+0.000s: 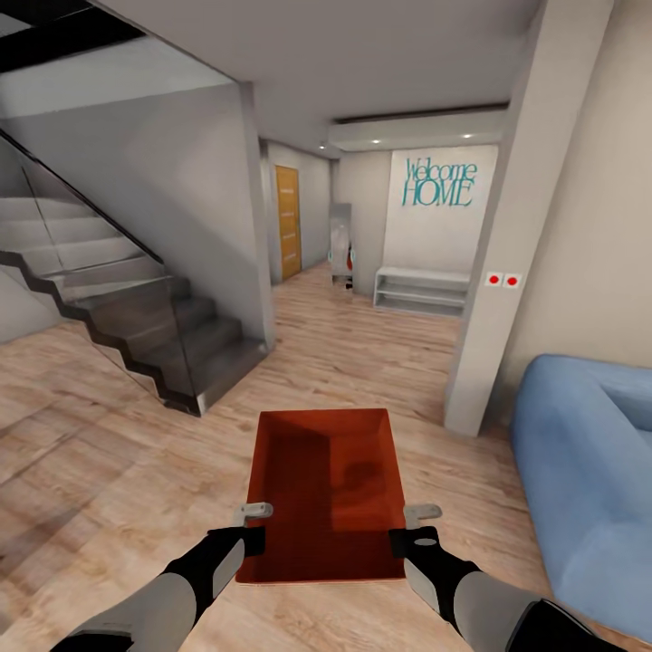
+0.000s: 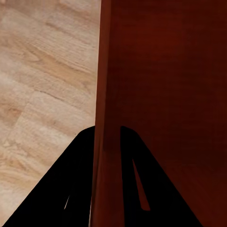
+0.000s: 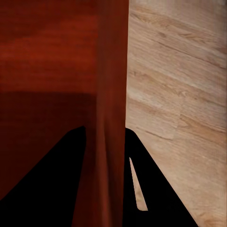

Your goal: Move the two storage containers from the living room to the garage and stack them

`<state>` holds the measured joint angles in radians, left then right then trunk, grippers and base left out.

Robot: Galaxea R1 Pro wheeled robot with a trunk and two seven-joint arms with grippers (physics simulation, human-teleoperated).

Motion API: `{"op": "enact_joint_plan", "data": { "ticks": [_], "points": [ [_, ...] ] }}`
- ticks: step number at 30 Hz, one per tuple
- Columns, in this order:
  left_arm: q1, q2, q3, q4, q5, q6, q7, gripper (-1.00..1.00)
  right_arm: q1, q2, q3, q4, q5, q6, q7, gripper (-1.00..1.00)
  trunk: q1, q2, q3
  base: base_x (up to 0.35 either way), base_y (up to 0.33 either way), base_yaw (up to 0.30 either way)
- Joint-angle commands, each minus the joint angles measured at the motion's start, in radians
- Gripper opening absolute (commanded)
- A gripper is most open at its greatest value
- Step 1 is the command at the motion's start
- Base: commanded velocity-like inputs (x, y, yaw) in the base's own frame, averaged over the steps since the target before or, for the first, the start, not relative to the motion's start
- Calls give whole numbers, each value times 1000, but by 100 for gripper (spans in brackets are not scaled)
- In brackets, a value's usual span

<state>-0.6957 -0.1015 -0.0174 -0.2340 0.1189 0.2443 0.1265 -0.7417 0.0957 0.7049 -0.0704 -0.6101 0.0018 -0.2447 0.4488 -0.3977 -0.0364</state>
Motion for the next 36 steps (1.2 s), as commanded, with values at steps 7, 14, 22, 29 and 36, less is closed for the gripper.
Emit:
{"op": "enact_joint_plan", "data": {
  "ticks": [7,14,22,29,36],
  "points": [
    [-1,3,4,-5,-5,6,11,-100,-1,-1,1,4,-16,0,-7,-100,1,-2,-2,322,0,0],
    [-1,2,4,-5,-5,6,11,-100,-1,-1,1,4,-16,0,-7,-100,1,-2,-2,322,0,0],
    [-1,2,4,-5,-5,7,11,-100,-1,-1,1,4,-16,0,-7,-100,1,-2,-2,322,0,0],
    [-1,2,4,-5,-5,7,11,-100,-1,-1,1,4,-16,0,-7,-100,1,-2,-2,322,0,0],
    [-1,2,4,-5,-5,7,11,-100,-1,-1,1,4,-16,0,-7,-100,1,-2,-2,322,0,0]
  ]
}}
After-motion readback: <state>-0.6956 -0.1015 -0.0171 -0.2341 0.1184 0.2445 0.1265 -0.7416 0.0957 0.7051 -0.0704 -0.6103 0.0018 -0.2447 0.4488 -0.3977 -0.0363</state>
